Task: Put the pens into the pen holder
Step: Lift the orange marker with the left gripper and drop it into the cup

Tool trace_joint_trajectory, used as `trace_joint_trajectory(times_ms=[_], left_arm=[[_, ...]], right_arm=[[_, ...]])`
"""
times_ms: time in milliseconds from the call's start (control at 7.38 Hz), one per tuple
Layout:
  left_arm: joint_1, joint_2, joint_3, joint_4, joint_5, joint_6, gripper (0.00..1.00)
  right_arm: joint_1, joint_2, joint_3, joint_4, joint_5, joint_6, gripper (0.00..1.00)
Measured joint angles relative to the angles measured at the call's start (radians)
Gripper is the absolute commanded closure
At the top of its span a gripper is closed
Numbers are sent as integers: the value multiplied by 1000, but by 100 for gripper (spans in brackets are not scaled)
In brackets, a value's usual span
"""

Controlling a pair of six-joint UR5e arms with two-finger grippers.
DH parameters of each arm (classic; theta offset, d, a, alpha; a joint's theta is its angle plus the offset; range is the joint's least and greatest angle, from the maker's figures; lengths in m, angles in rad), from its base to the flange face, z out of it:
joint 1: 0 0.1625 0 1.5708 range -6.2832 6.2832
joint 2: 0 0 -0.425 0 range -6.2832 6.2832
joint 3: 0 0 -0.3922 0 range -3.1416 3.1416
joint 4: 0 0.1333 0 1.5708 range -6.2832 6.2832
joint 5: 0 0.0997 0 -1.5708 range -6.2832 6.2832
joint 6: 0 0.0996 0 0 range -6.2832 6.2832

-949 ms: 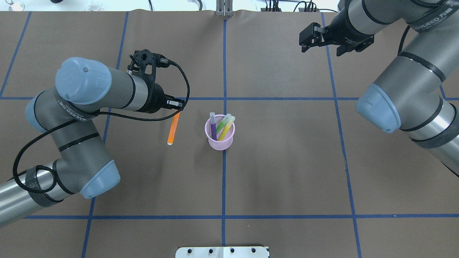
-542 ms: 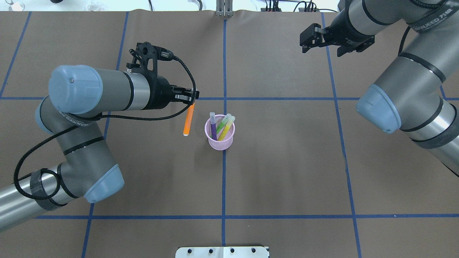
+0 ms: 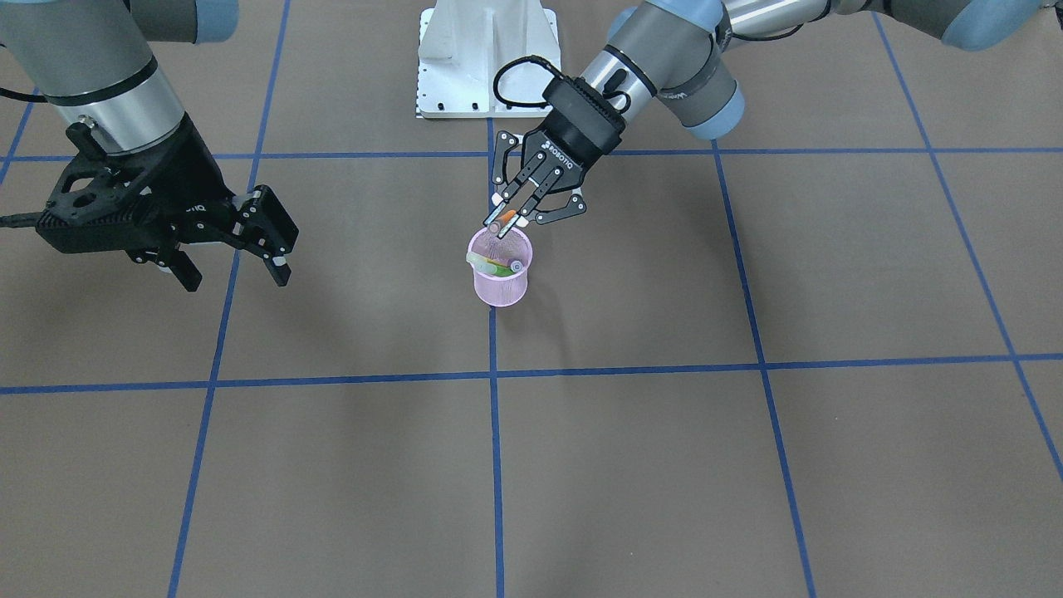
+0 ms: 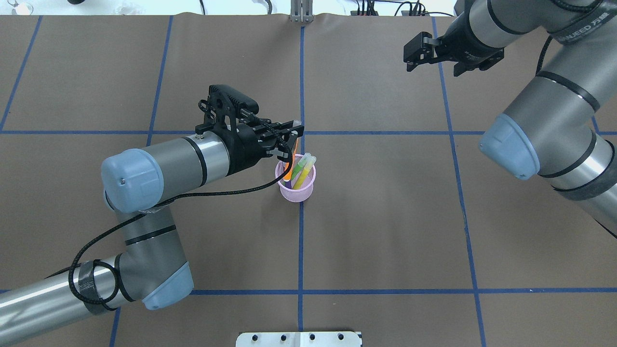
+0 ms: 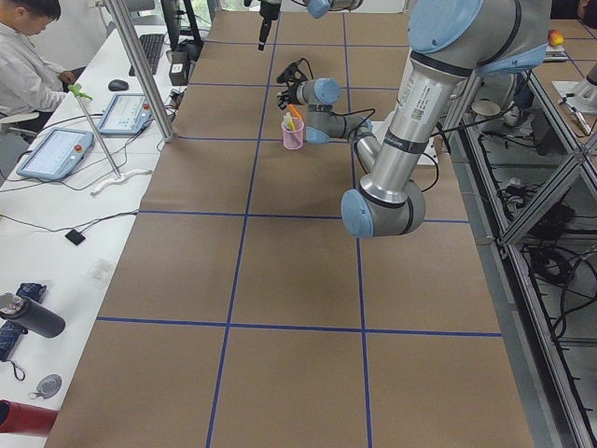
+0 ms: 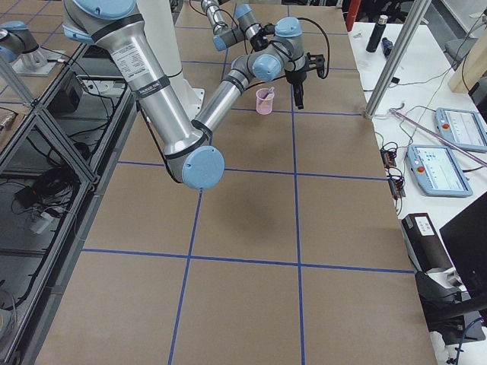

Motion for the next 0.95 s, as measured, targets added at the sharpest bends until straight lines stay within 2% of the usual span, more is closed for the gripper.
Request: trace_joint_trajectory(times_ms=[136,271,407,542,949], left_arm=[[12,-2,30,-39,24,4,100],[19,-3,42,-58,36,16,58],[23,-4,48,-70,44,29,24],[27,-6,50,-79,50,36,1],[33,-11,47,-80,51,31,2]], right_arm=[[0,0,0,0,0,0,0],[0,1,0,0,0,0,0],[0,1,0,0,0,0,0],[0,1,0,0,0,0,0],[1,2,-1,0,6,-8,0]])
